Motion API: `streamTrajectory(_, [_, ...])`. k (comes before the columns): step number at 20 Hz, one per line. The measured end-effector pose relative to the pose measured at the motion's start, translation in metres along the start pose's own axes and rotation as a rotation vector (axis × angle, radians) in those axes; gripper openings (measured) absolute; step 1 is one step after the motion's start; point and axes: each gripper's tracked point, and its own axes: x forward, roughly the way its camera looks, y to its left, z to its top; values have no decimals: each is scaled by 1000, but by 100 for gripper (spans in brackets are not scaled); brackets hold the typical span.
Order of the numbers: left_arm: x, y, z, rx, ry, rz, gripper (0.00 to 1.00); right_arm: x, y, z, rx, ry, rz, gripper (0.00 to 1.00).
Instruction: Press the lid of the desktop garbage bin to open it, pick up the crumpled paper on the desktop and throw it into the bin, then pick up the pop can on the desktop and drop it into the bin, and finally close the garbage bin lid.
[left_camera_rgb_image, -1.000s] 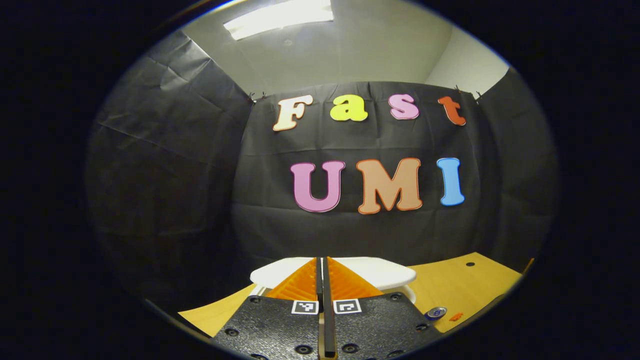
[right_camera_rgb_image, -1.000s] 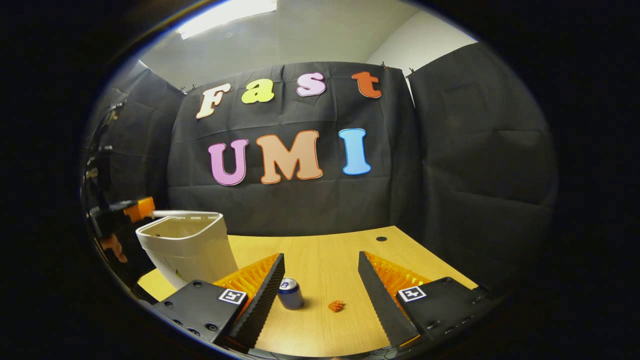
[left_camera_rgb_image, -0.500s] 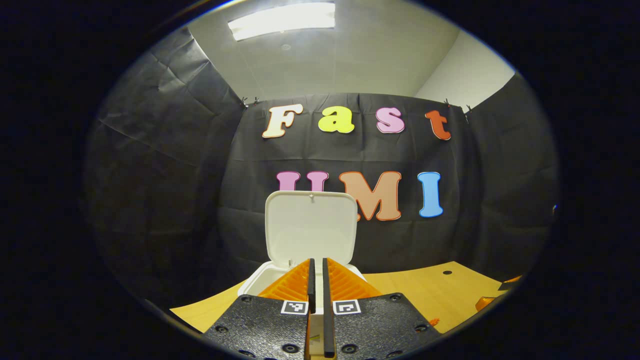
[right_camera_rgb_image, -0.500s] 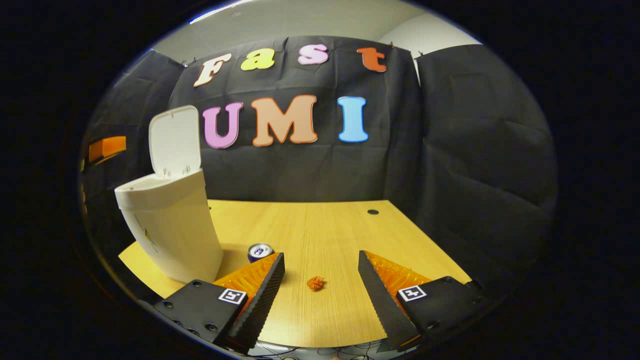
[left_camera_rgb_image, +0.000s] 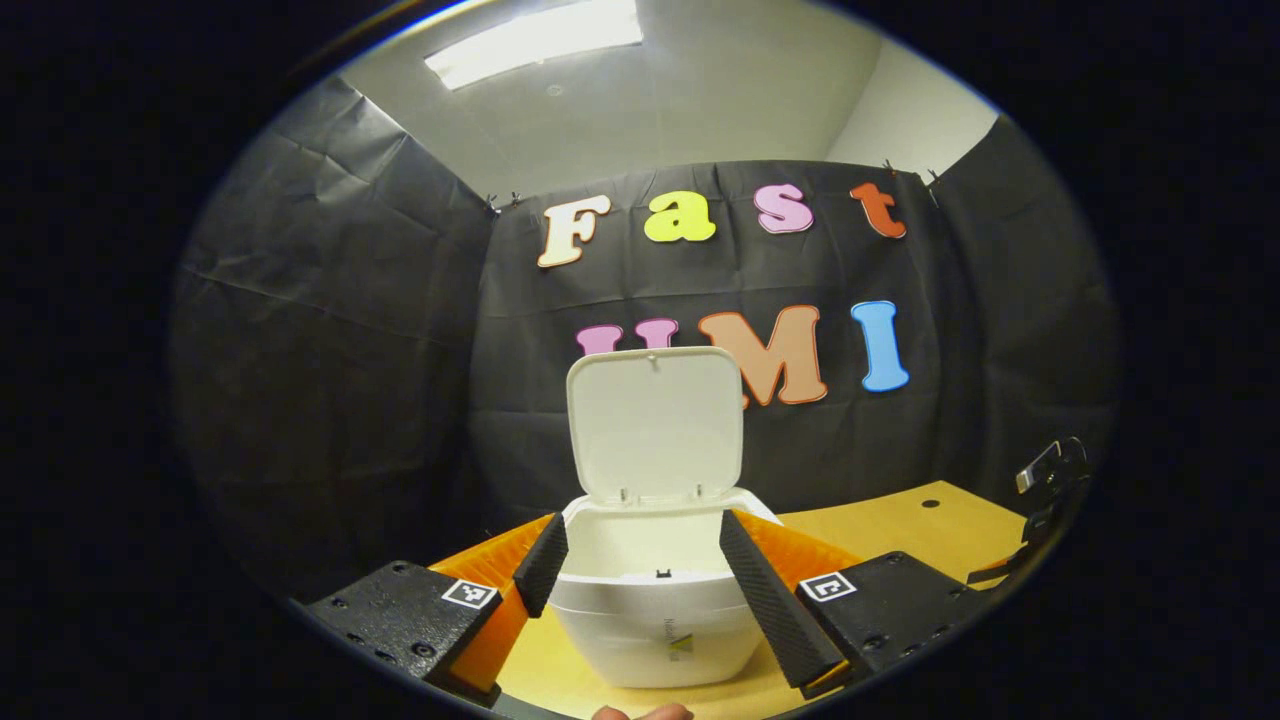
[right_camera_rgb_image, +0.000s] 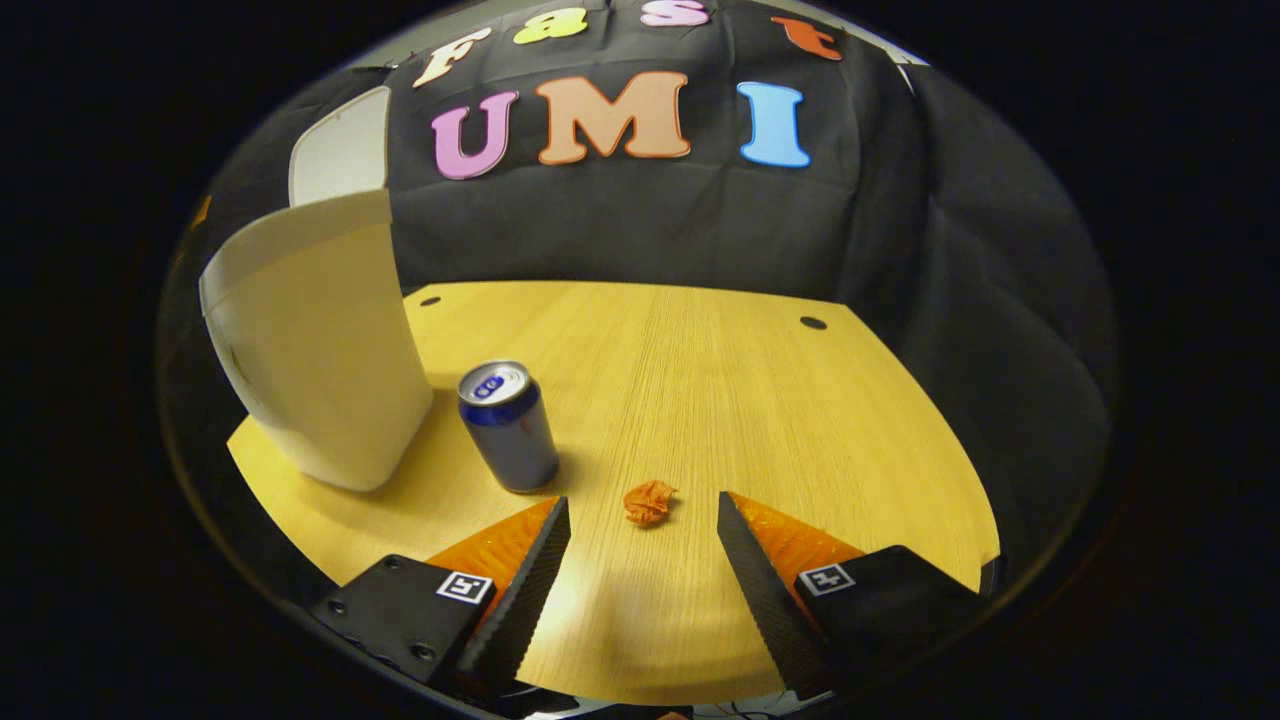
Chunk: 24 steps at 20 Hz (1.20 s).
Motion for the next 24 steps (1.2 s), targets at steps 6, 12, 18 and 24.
streamTrajectory(6, [-12, 42, -7, 29, 22, 139, 93, 58, -5, -12, -74, 133, 4, 90])
streamTrajectory(12, [-17, 78, -15, 44, 55, 266, 93, 78, -1, -9, -83, 191, 24, 73])
streamTrajectory(18, [-18, 81, -13, 74, 53, 286, 93, 86, -10, -2, -47, 211, 7, 41])
streamTrajectory(24, [-11, 69, -13, 49, 49, 247, 93, 77, -11, 15, -47, 141, 6, 28])
